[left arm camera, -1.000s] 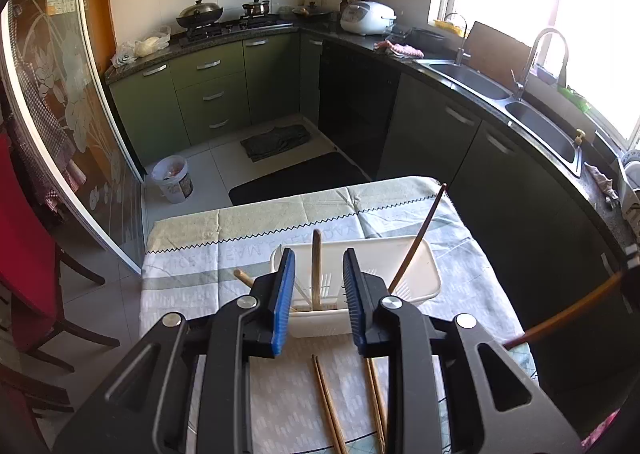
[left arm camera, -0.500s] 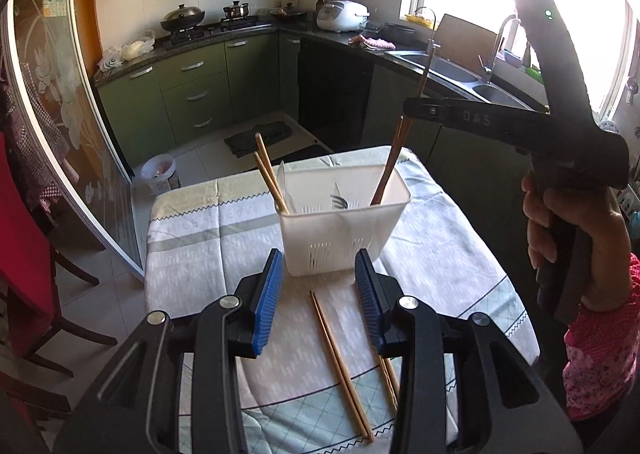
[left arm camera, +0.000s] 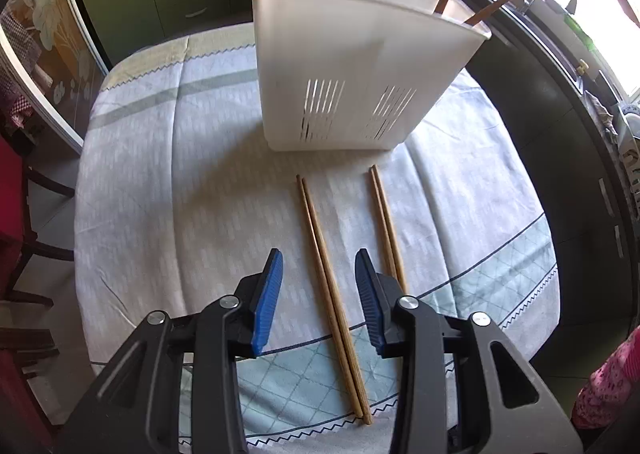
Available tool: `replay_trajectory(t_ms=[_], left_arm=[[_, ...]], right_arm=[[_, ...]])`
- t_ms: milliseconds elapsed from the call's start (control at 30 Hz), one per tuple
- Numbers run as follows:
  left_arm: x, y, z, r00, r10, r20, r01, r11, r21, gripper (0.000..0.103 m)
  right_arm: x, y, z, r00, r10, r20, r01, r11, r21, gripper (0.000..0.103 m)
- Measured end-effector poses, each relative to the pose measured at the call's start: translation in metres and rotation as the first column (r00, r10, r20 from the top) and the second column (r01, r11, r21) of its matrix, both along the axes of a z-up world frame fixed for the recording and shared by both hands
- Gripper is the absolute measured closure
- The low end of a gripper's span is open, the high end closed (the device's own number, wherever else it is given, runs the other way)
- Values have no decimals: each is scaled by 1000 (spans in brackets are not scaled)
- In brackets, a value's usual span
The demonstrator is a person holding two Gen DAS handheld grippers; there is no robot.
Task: Organize utensils
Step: 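Drop the chopstick into the caddy with the right gripper while left returns to chopsticks, then grasp a wooden chopstick with the left gripper and lift it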
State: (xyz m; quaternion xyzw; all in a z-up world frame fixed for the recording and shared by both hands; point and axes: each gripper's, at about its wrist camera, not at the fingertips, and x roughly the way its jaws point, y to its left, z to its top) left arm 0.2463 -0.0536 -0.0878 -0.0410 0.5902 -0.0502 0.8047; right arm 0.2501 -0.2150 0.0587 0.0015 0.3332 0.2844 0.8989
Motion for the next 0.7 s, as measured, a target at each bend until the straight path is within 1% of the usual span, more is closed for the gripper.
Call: replay_trajectory(t_ms=[100,167,300,367,500,600,700], left_arm=[[4,-2,-20,999,11,-39,-10,1000,24,67],[6,-4,-29,998,17,-55,-15,999,34,67],[10,-9,-41,997,20,-71,-15,997,76,67],[12,-10,-46,996,28,-79,-20,995,100,67],[15,-13,-55,994,34,-102,-21,991,130,67],[15,-16,-59,994,35,-108,-19,988,150,67],[15,-21,-63,992,34,-121,-14,987,160,67]], right_arm=[[-25,-10,-29,999,21,-34,-22,999,-33,73],[-32,-18,-53,997,18,-74,-21,999,-40,73],[-31,-38,-97,987,-12,-159,6,999,-40,73],[-29,-47,-113,980,-27,-199,21,999,-33,73],[-29,-60,-127,973,-43,-225,39,999,-25,73],[-31,-63,-128,973,-41,-228,37,999,-20,73],[-27,-60,-124,972,-34,-232,32,999,-14,73]])
